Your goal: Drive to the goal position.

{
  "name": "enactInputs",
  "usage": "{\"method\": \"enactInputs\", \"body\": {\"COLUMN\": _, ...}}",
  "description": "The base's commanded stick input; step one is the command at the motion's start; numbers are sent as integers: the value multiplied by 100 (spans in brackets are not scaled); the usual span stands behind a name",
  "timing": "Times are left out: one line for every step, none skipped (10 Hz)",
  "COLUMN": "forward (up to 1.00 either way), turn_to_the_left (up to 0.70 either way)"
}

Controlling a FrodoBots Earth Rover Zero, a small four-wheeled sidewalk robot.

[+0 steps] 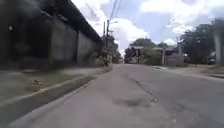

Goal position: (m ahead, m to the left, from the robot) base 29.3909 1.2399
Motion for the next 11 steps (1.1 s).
{"method": "enactInputs", "body": {"forward": 100, "turn_to_the_left": 0}}
{"method": "enactInputs", "body": {"forward": 100, "turn_to_the_left": 0}}
{"method": "enactInputs", "body": {"forward": 100, "turn_to_the_left": 0}}
{"method": "enactInputs", "body": {"forward": 100, "turn_to_the_left": 0}}
{"method": "enactInputs", "body": {"forward": 100, "turn_to_the_left": 0}}
{"method": "enactInputs", "body": {"forward": 100, "turn_to_the_left": 0}}
{"method": "enactInputs", "body": {"forward": 100, "turn_to_the_left": 0}}
{"method": "enactInputs", "body": {"forward": 100, "turn_to_the_left": 0}}
{"method": "enactInputs", "body": {"forward": 100, "turn_to_the_left": 0}}
{"method": "enactInputs", "body": {"forward": 100, "turn_to_the_left": 0}}
{"method": "enactInputs", "body": {"forward": 100, "turn_to_the_left": 0}}
